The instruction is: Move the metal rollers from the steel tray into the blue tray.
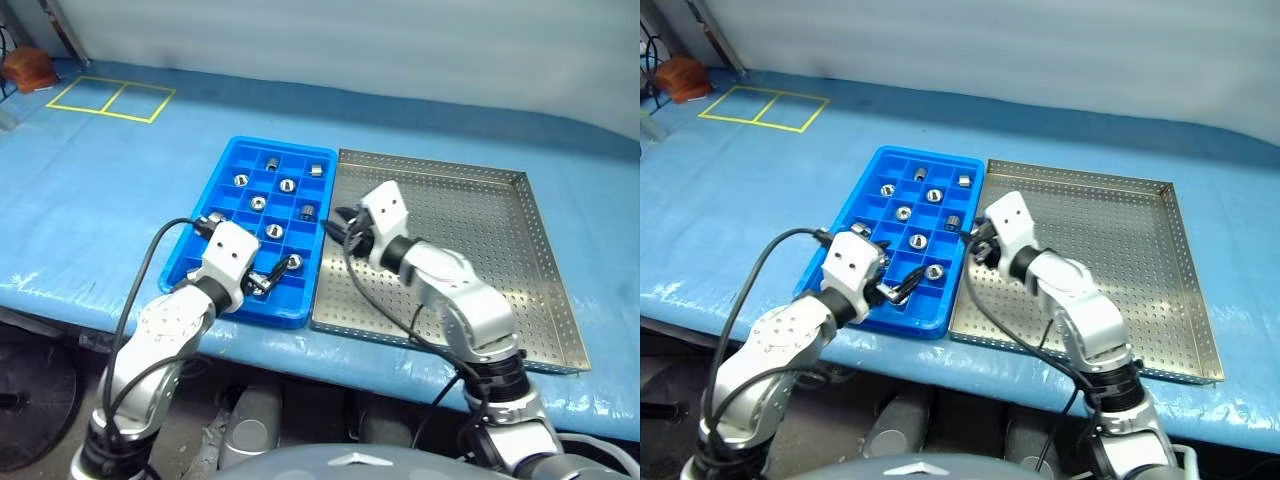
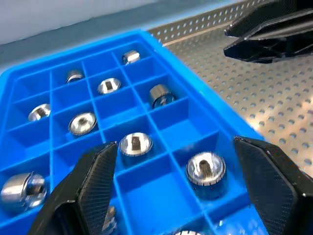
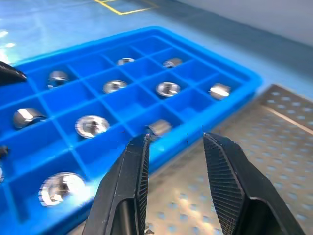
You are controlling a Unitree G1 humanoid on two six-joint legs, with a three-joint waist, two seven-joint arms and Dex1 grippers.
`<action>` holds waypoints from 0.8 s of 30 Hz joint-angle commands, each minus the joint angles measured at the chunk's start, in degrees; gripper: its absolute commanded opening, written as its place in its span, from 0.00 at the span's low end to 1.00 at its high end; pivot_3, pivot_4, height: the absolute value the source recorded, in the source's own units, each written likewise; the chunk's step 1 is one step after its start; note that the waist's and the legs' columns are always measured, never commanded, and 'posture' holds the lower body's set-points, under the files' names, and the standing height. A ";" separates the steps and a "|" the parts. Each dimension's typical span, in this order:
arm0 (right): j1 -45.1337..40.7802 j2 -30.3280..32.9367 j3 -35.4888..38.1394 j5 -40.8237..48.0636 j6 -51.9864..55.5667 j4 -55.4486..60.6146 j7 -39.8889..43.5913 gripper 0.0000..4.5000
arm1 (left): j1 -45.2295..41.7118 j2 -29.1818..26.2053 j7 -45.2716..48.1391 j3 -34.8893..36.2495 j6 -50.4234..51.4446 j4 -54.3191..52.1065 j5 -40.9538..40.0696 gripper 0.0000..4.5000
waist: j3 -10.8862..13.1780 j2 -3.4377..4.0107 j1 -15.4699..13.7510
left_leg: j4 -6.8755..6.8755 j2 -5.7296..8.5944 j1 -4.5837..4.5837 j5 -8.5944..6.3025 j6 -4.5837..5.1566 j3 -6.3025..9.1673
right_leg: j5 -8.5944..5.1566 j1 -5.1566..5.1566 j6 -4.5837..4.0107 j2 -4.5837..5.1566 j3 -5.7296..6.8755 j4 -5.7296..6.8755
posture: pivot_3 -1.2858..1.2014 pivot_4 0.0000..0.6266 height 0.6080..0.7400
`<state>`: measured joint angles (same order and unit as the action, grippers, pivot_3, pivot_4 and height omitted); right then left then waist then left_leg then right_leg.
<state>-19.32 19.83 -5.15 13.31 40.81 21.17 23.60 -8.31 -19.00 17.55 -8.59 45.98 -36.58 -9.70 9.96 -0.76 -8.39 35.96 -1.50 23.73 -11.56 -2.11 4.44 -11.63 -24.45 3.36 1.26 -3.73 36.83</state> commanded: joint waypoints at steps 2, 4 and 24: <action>2.42 4.90 4.00 2.30 -2.96 -0.08 5.59 0.41 | -6.50 3.64 1.05 -0.45 -5.40 8.48 -0.81 0.92 | 0.00 0.00 0.62 | -0.04 -0.01 0.00 0.00 0.01 -0.01 | 0.00 -0.02 0.00 -0.01 -0.01 0.00 | 0.63 0.24 1.00; 4.60 8.63 3.64 1.97 -4.56 -1.02 9.21 0.41 | -8.81 4.02 2.05 -1.20 -6.22 12.93 -0.39 0.92 | 0.00 0.00 1.01 | -0.06 -0.01 0.01 -0.01 0.03 0.00 | 0.00 -0.01 -0.01 -0.02 -0.01 -0.01 | 0.62 0.24 1.00; 13.40 12.19 7.43 5.07 -8.49 3.71 12.39 0.99 | -9.85 1.49 10.61 -3.89 -10.18 17.13 -1.36 1.00 | 0.01 -0.02 6.48 | 0.07 -0.01 -0.05 -0.04 0.10 -0.05 | 0.02 0.07 0.05 -0.02 -0.11 0.03 | 0.58 0.24 1.00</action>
<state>-5.80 31.38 1.08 18.34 33.05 22.66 36.29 -18.05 -17.29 27.79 -12.85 36.98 -17.63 -11.25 9.97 -0.78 -1.91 36.03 -1.51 23.68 -11.60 -2.01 4.39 -11.60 -24.38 3.41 1.23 -3.84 36.87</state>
